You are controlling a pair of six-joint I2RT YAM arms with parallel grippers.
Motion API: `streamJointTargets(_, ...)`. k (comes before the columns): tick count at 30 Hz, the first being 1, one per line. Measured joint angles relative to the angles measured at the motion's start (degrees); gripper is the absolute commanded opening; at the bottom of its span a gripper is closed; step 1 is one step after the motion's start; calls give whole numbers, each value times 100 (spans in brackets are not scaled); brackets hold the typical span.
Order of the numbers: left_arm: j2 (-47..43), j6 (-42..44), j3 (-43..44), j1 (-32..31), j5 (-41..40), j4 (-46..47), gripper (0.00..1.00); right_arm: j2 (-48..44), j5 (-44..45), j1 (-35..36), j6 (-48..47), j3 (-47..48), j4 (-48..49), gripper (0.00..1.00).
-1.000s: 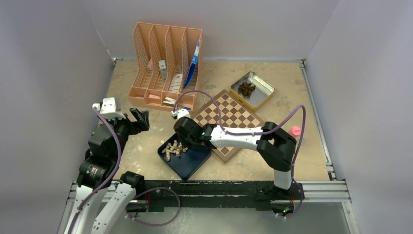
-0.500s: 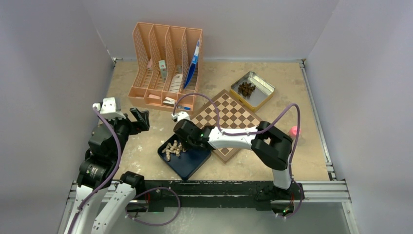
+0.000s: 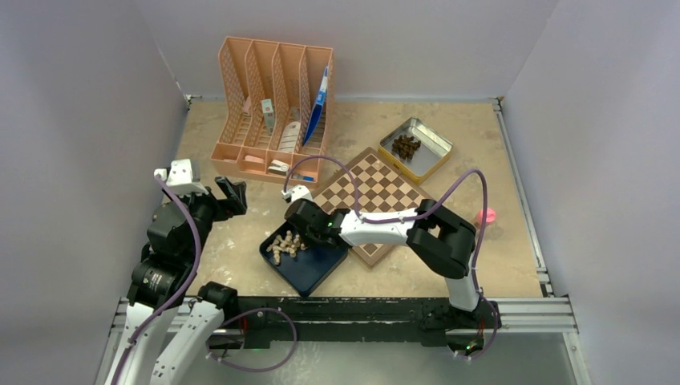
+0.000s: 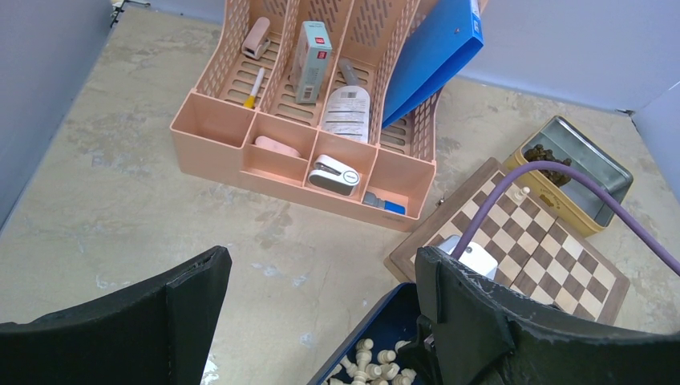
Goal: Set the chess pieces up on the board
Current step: Pick up the chess piece from the storage box.
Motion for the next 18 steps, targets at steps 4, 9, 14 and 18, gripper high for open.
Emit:
streamJointTargets(4, 2, 0, 0, 0, 2, 0, 85, -7, 37, 0, -44, 0, -4, 20)
streamJointTargets(9, 4, -2, 0, 0, 2, 0, 85, -149, 76, 0, -59, 0, -28, 21)
streamJointTargets(14, 13, -2, -9, 0, 4, -2, 85, -264, 205, -4, -90, 11, -20, 21)
streamJointTargets(18, 24, -2, -17, 0, 22, -2, 85, -264, 205, -39, -101, 9, -37, 21)
